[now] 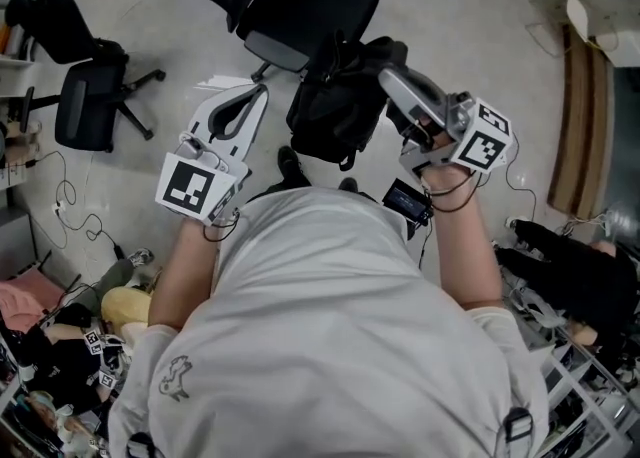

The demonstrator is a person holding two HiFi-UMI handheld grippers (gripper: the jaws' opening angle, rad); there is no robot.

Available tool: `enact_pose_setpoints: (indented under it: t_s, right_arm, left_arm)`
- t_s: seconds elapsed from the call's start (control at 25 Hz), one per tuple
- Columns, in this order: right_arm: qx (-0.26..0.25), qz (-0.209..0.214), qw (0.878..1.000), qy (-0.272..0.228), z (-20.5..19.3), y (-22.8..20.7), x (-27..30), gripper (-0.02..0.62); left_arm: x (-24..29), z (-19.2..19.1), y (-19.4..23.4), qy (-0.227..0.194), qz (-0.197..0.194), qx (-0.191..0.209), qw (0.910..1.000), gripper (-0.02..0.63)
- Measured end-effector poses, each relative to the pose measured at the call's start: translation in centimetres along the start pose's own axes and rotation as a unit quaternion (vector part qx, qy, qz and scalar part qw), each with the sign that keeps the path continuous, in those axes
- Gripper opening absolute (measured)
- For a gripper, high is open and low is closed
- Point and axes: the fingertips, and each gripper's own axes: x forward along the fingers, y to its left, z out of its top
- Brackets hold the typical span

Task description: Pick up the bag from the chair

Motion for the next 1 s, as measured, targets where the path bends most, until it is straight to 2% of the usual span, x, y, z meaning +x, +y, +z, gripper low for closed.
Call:
enact_pose_setpoints:
  t_s: [0.4,0.68,0.8,1.0]
  right_arm:
    - [0.011,0.030,0.999,0.037,-1.8,2.4,-6.3,0.034]
    - [0.019,0.045,0.998,0.048,-2.9,4.7,-12.7,0.034]
    - [0.021,0.050,0.997,0.057,-3.3,5.0,-13.6,0.034]
    - [0.029,0.052,0.996,0.071,-4.1,5.4,-14.7,0.034]
  left_arm:
    - [0.3,0.5,-8.6,-0.004,0.033,0.002,0.9995,0.012]
    - [-0.8,0.0,-16.4,0.008,0.059,0.000,0.9982,0.012]
    - [-1.1,-0.7,-17.6,0.024,0.075,-0.015,0.9968,0.012]
    - [-1.3,-0.9,-18.9,0.017,0.078,-0.021,0.9966,0.012]
